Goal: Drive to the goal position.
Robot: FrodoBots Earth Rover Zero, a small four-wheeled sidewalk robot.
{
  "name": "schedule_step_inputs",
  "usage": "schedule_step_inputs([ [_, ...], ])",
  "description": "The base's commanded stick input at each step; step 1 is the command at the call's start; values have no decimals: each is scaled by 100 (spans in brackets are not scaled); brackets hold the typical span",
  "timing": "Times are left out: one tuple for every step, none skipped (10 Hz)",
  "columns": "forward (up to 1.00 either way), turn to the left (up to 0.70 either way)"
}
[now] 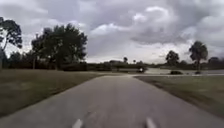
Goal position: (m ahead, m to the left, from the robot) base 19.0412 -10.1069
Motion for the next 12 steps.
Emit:
schedule_step_inputs([
  [85, 0],
  [85, 0],
  [85, 0],
  [85, 0],
  [85, 0],
  [85, 0],
  [85, 0],
  [85, 0],
  [85, 0],
  [85, 0],
  [85, 0],
  [85, 0],
])
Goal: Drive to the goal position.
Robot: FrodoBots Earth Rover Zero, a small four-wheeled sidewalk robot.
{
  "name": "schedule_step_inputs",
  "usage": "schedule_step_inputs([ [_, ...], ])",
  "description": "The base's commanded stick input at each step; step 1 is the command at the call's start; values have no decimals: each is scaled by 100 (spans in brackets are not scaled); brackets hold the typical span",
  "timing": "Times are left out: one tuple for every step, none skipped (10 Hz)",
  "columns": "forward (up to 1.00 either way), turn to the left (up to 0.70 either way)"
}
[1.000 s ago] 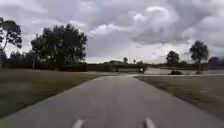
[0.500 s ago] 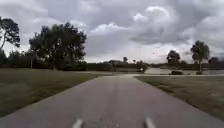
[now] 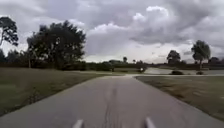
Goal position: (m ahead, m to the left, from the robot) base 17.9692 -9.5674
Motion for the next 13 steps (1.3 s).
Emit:
schedule_step_inputs([
  [85, 0],
  [85, 0],
  [85, 0],
  [85, 0],
  [85, 0],
  [85, 0],
  [85, 0],
  [85, 0],
  [85, 0],
  [85, 0],
  [85, 0],
  [85, 0],
  [85, 0],
])
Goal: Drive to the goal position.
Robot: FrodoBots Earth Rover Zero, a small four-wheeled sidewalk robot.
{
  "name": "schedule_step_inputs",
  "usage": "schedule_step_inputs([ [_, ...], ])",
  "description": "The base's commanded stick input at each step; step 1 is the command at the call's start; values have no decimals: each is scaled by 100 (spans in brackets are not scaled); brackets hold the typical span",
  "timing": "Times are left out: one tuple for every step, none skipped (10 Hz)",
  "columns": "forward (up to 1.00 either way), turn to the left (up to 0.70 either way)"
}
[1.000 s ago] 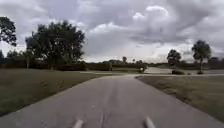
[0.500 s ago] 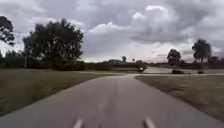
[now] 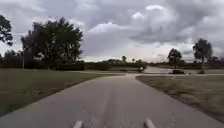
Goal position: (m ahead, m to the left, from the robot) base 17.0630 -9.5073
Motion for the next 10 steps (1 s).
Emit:
schedule_step_inputs([
  [85, 0],
  [85, 0],
  [85, 0],
  [85, 0],
  [85, -11],
  [85, -32],
  [85, -27],
  [85, 0],
  [85, 0],
  [85, 0],
])
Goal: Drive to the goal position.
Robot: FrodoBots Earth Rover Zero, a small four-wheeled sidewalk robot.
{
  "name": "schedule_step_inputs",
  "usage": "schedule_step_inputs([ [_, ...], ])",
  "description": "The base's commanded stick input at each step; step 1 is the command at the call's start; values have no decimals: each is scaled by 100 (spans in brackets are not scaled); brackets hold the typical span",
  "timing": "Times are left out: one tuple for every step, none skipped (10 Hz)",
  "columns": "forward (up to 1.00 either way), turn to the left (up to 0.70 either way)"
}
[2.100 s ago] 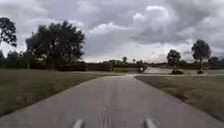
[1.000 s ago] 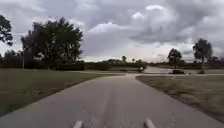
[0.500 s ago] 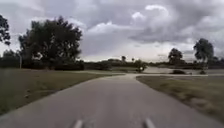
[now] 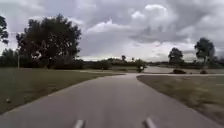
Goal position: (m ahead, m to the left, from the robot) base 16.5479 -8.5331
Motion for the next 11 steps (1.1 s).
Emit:
schedule_step_inputs([
  [85, 0],
  [85, 0],
  [85, 0],
  [85, 0],
  [85, 0],
  [85, 0],
  [85, 0],
  [85, 0],
  [85, 0],
  [85, 0],
  [85, 0],
])
